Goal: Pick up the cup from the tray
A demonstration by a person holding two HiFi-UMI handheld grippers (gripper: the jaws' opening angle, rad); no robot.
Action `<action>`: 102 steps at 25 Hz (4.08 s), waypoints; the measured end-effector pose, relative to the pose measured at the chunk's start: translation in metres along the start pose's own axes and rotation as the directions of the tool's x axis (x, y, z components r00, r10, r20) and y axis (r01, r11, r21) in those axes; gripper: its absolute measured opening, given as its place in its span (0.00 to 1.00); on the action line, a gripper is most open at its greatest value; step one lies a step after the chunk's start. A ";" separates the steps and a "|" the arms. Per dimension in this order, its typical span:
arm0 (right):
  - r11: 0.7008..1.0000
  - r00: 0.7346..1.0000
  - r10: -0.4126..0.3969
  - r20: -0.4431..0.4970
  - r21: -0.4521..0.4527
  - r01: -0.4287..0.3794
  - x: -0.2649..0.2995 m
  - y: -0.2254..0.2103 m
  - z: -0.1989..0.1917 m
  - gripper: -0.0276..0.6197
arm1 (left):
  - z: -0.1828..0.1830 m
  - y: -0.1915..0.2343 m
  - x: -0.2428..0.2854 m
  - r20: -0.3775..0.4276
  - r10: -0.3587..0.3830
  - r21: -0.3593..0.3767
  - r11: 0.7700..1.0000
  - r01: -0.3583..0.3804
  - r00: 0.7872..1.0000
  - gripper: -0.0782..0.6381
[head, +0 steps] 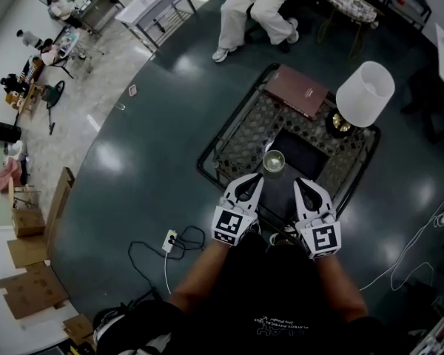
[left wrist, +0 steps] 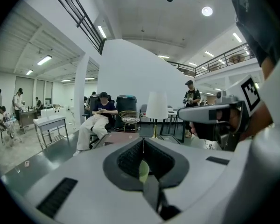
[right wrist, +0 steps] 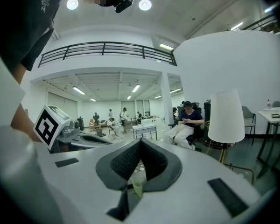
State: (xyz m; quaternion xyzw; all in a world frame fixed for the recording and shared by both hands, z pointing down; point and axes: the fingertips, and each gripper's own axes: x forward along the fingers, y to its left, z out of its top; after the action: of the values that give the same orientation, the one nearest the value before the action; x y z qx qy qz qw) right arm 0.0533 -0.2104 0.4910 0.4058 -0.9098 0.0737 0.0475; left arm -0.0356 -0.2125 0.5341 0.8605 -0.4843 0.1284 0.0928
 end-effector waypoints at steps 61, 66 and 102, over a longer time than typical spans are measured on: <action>0.978 0.967 -0.157 -0.202 0.105 0.181 0.010 -0.013 -0.101 0.04 | -0.142 0.009 0.150 -0.241 -0.148 0.122 0.976 0.181 0.959 0.68; 0.980 0.961 -0.147 -0.234 0.094 0.173 0.005 -0.012 -0.106 0.04 | -0.142 0.007 0.148 -0.240 -0.142 0.117 0.978 0.174 0.960 0.67; 0.990 0.992 -0.124 0.036 -0.059 0.126 0.005 -0.003 0.007 0.04 | 0.020 -0.006 0.034 -0.016 -0.135 0.110 0.985 0.136 0.991 0.67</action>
State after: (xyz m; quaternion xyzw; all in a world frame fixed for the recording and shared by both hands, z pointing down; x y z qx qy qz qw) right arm 0.0519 -0.2178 0.4848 0.4615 -0.8850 0.0360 0.0496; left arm -0.0111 -0.2428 0.5254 0.8947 -0.4163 0.1523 0.0554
